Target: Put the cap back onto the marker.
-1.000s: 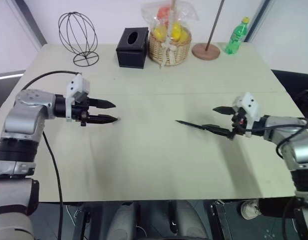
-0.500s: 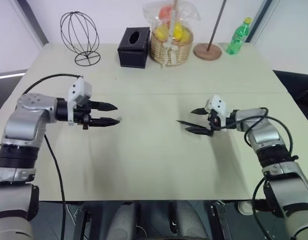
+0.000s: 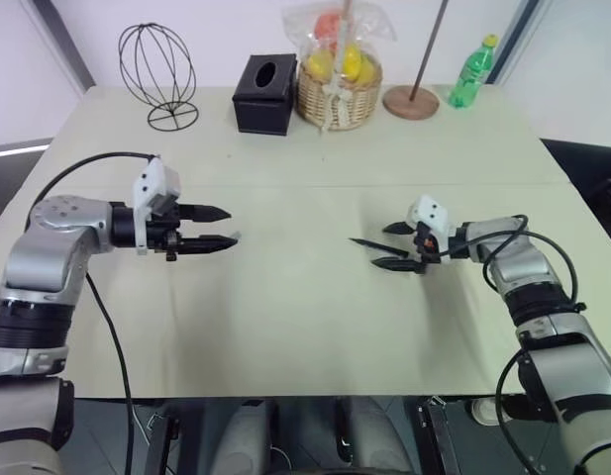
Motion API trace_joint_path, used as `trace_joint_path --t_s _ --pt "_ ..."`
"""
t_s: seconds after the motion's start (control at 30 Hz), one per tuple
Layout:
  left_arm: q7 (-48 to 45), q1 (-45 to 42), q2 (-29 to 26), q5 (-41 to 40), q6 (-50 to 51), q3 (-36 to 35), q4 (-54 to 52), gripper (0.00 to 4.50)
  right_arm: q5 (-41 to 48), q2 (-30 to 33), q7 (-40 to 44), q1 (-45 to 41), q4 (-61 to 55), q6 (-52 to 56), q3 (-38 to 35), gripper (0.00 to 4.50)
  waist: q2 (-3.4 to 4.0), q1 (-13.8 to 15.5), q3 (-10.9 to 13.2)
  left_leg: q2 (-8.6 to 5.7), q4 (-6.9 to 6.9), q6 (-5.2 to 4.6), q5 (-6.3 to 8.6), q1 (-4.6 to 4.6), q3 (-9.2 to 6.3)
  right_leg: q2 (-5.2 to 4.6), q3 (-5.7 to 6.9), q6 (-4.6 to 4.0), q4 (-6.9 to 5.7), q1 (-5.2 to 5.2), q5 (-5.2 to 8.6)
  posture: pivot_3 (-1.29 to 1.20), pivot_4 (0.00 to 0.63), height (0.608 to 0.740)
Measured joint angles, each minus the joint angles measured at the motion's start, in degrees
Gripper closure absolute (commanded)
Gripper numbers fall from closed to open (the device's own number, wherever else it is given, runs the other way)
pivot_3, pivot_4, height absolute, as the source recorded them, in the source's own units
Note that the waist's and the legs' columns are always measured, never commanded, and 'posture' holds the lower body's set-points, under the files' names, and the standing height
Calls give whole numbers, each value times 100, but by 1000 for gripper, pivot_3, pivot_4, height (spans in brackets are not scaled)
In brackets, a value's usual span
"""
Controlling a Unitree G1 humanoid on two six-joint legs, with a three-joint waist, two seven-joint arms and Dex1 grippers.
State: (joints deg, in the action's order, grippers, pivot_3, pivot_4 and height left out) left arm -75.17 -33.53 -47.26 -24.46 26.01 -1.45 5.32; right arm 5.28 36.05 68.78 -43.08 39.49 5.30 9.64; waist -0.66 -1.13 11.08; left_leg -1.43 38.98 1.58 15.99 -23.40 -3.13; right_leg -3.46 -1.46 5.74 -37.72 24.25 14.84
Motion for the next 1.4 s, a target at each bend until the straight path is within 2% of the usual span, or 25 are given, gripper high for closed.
trace_joint_path --t_s 0.3,0.37,0.6,1.0,1.13,1.27,1.4 --pt "79 3 132 0 -7 2 -2 1713 -47 -142 -23 -16 -83 235 -96 26 0 -35 0 2 0 1 0 3 0 2 -1 0 -7 0 0 0 150 740" --pt "103 12 134 0 -8 2 -3 1713 -48 -152 -25 -16 -95 275 -114 916 0 -37 0 1 0 1 0 3 0 2 -1 0 -8 0 0 0 150 740" --pt "198 142 175 -3 -8 2 -61 1713 -270 -203 -118 22 -177 -77 -36 4465 0 -28 0 1 1 1 -1 3 0 1 -1 -1 -8 1 0 0 150 740" --pt "276 144 173 4 -67 -2 -4 1713 -466 -270 -242 56 -476 -142 40 4465 0 -108 0 1 1 3 -2 4 -1 1 -2 -1 -15 4 0 0 150 740" --pt "279 115 39 150 -384 -7 481 1713 -505 -136 -174 -24 -939 161 80 4465 3 -120 2 0 1 3 -2 1 0 0 -2 -1 -17 10 1 0 150 740" --pt "291 -164 -234 595 -1083 -10 1568 1713 -412 -2 29 -534 -2073 779 77 4465 8 -138 5 2 -2 4 -2 -1 -1 5 -4 -3 -26 23 2 0 150 740" --pt "241 -383 -316 808 -1524 -9 2124 1713 -365 -42 90 -729 -2817 1177 154 4465 5 -97 3 -4 -1 4 -2 -3 -1 -3 -2 -4 -23 18 2 0 150 740"
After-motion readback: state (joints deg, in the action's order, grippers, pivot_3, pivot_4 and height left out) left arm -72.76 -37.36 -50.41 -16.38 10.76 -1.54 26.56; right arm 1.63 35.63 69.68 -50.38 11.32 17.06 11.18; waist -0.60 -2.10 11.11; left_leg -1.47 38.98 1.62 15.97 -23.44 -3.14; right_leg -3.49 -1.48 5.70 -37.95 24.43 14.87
